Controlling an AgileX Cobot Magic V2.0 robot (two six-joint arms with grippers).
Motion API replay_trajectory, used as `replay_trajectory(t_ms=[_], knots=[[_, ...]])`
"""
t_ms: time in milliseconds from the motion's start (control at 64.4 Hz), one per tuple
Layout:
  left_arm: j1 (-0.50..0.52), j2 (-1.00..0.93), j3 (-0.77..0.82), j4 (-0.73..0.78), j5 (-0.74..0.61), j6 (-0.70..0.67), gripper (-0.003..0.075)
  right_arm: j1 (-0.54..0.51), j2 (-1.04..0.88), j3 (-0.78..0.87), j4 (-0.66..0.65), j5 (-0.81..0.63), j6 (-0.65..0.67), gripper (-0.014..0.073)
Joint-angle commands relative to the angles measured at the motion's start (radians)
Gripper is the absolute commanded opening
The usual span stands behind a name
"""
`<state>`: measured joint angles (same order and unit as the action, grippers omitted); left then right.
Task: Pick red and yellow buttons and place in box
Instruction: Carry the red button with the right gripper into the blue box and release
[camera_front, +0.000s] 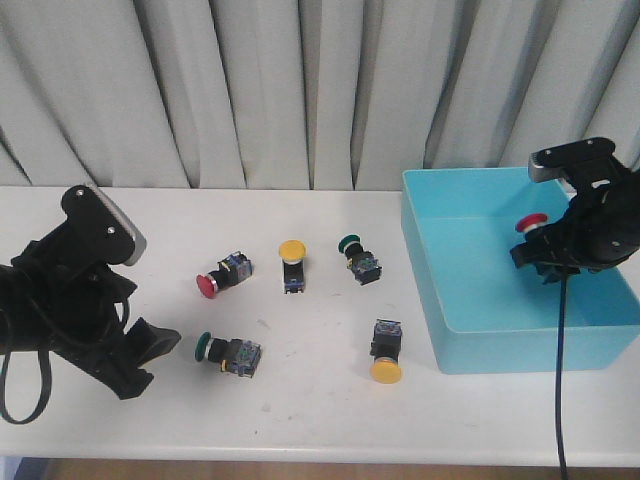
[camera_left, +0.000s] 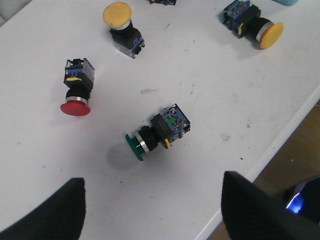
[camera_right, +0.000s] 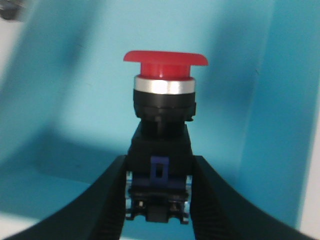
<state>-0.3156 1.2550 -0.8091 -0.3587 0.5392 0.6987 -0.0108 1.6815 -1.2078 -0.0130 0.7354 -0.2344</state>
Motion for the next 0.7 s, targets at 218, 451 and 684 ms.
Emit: replay_trajectory(t_ms=[218, 451, 684], knots=[[-0.004, -0.025, -0.033, -0.003, -0.044, -0.026, 0.0533, -0.008, 0.198, -0.217, -0.057, 0.082, 0.111, 0.0244], [-0.004, -0.025, -0.033, -0.003, -0.043, -0.027, 0.0533, -0.008, 0.313, -0.274, -0.057, 0.126, 0.131, 0.0247], [-0.004, -0.025, -0.033, -0.003, -0.043, -0.027, 0.0533, -0.008, 0.347, -0.274, -0.057, 0.127, 0.164, 0.0302]])
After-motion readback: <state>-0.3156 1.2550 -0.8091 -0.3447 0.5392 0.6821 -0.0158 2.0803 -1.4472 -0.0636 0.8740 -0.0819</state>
